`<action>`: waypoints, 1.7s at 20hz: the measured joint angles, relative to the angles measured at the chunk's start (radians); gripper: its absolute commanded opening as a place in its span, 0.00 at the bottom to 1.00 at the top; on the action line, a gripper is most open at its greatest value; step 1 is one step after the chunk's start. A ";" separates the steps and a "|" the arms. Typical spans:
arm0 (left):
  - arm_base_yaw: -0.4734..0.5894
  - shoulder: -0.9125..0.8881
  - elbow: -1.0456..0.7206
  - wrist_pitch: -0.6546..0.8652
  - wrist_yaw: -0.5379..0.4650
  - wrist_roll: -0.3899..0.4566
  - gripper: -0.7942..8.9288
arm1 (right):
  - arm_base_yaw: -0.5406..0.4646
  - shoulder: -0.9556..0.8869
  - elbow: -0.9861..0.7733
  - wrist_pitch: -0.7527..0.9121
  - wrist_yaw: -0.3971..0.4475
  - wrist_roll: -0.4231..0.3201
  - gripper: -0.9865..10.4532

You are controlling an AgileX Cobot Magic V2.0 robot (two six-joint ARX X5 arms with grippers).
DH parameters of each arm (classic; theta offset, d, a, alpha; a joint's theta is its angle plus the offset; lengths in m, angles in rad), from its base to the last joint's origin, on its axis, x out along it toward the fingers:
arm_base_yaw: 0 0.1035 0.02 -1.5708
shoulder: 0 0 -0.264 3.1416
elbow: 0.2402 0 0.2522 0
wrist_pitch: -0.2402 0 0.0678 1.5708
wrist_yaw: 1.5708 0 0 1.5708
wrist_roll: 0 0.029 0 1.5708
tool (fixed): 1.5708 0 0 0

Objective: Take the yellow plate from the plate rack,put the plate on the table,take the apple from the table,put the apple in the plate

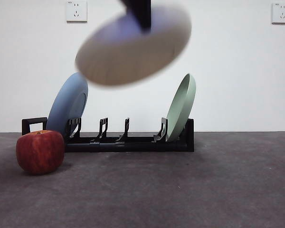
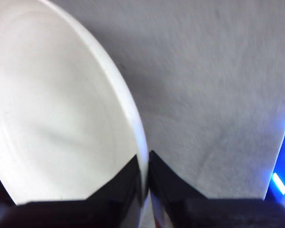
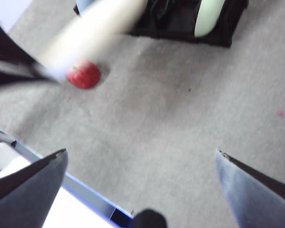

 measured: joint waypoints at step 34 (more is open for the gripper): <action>-0.182 0.140 -0.573 0.575 -0.185 0.024 0.28 | 0.000 -0.027 0.000 0.033 -0.002 0.000 0.61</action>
